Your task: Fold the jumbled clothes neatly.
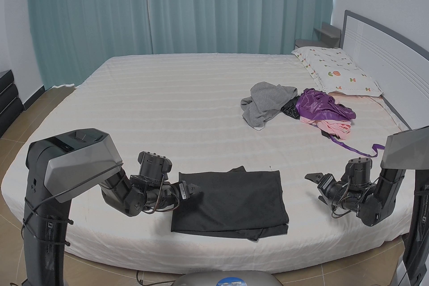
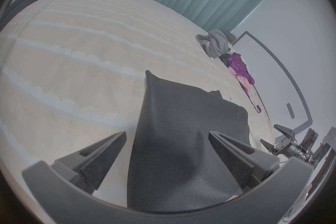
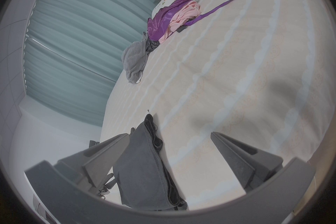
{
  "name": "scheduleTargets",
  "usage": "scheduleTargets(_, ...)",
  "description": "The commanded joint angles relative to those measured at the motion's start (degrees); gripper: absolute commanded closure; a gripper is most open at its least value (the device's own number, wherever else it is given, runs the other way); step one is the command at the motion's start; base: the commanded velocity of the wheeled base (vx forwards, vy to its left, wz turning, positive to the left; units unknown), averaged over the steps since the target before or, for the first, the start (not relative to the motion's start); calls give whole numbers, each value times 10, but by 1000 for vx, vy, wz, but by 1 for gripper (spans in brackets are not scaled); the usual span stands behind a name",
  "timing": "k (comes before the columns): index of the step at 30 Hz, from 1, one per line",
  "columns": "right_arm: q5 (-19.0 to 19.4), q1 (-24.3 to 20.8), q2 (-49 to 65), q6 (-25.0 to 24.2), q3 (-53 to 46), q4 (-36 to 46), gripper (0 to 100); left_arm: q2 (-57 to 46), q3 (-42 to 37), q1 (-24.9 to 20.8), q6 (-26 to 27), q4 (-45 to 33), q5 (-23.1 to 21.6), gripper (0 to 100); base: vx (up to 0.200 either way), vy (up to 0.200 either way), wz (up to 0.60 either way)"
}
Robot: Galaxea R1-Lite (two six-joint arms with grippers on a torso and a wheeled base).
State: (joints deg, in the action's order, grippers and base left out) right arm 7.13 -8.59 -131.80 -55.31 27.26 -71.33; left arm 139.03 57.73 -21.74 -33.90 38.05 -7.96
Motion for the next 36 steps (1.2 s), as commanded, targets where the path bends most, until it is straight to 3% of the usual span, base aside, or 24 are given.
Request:
scheduleTargets(1,0,0,-9,0,-2,-4,0,7,2,-2,7,0,1,0,0,0,0)
scheduleTargets(4,0,0,-9,0,-1,-4,0,8,3,-9,8,0,1,0,0,0,0)
scheduleTargets(5,0,0,-9,0,-1,-4,0,9,3,-10,8,0,1,100,0,0,0)
scheduleTargets(13,0,0,-8,0,-2,-4,0,12,11,-10,3,-3,5,100,0,0,0)
scheduleTargets(16,0,0,-8,0,-6,-5,0,10,4,-10,-6,-3,27,100,0,0,0)
scheduleTargets(22,0,0,-5,-1,-11,-5,0,7,4,-10,-71,-2,43,100,0,0,0)
scheduleTargets(36,1,0,-6,-2,-14,-5,0,-25,-7,-6,-137,-4,50,100,0,0,0)
